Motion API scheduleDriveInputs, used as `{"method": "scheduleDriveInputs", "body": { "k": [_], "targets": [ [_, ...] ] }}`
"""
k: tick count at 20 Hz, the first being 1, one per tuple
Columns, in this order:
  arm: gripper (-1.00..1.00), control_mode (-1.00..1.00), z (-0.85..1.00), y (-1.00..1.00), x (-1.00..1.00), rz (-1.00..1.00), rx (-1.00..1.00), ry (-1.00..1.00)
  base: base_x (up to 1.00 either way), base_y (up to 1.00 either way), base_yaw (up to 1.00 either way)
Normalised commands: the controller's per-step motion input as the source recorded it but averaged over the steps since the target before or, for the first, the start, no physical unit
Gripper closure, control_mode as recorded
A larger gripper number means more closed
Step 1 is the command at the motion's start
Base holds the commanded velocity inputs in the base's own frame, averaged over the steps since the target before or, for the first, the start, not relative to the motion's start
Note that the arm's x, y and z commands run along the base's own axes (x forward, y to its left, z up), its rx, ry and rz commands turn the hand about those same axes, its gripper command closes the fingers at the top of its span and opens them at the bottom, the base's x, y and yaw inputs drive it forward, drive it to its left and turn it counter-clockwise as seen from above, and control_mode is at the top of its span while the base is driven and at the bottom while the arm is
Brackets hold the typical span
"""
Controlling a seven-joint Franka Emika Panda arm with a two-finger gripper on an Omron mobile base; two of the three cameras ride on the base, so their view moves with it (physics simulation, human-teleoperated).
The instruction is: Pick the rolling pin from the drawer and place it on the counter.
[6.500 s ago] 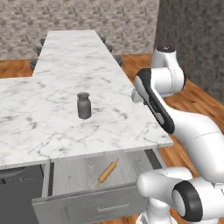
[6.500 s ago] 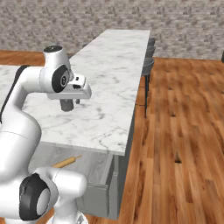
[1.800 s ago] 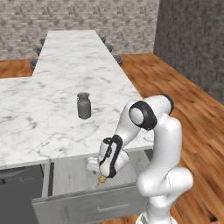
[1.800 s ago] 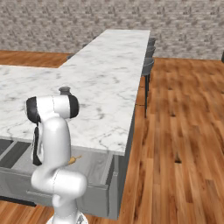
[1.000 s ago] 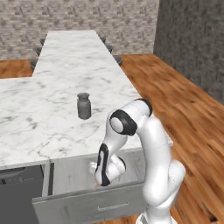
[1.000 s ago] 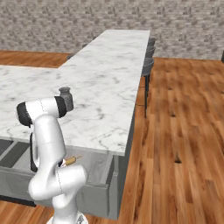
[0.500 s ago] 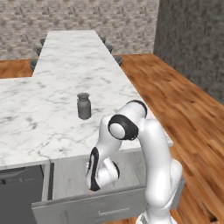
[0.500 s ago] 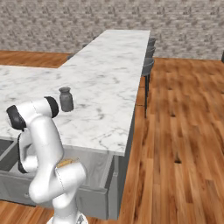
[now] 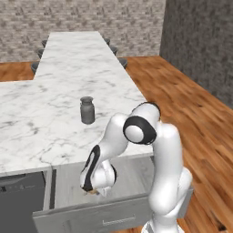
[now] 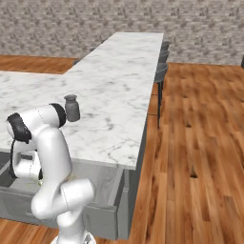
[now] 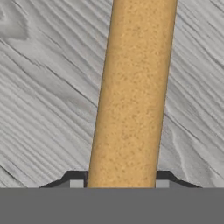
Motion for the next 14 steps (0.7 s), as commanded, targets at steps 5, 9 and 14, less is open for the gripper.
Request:
{"method": "scheduleDriveInputs", "body": {
  "k": [5,9,14],
  "targets": [
    [1.0,-1.0,0.93,0.01,-0.31,-0.08,0.32,-0.01,0.0,0.0,0.0],
    [1.0,-1.0,1.0,0.24,-0.11,-0.14,0.31,-0.13,0.0,0.0,0.0],
    [1.0,-1.0,1.0,0.41,-0.11,-0.16,0.27,-0.3,0.0,0.0,0.0]
  ]
}}
